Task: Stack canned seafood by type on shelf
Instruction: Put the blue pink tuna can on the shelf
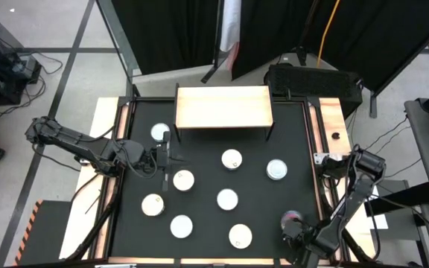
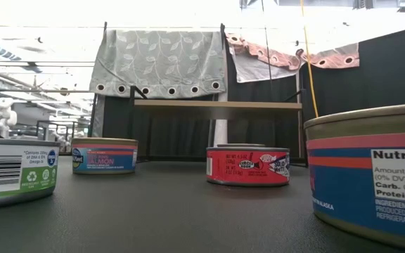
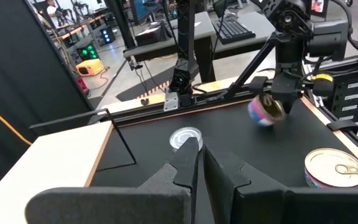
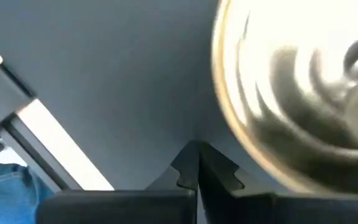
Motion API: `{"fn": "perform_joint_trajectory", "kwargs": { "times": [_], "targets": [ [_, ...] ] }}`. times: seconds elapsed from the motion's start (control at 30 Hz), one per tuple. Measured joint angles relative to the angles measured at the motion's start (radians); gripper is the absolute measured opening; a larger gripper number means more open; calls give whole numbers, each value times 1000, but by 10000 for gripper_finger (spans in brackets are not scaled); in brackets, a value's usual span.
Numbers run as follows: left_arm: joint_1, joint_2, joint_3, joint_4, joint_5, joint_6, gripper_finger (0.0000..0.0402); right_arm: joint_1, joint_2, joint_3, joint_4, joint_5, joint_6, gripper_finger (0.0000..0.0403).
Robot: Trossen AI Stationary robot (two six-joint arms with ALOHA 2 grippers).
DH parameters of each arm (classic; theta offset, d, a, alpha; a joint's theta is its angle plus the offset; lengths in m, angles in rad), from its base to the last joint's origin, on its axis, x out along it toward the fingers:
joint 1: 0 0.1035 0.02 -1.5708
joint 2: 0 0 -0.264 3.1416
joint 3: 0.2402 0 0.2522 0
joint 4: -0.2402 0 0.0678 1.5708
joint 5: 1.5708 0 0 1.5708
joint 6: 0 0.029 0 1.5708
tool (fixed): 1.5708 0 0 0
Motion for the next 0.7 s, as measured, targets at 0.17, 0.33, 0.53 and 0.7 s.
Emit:
{"fn": "perform_joint_trajectory", "kwargs": {
  "times": [0.17,0.33,0.53,0.7],
  "targets": [
    [0,0,0,0,-1,-1,29,23,0,0,2,9,64,0],
    [0,0,0,0,-3,-1,29,42,0,61,-76,90,123,0],
    [0,0,0,5,-4,-1,29,33,-4,203,-393,165,197,0],
    [0,0,0,5,-4,-1,29,7,-4,187,-418,138,187,0]
  ]
}}
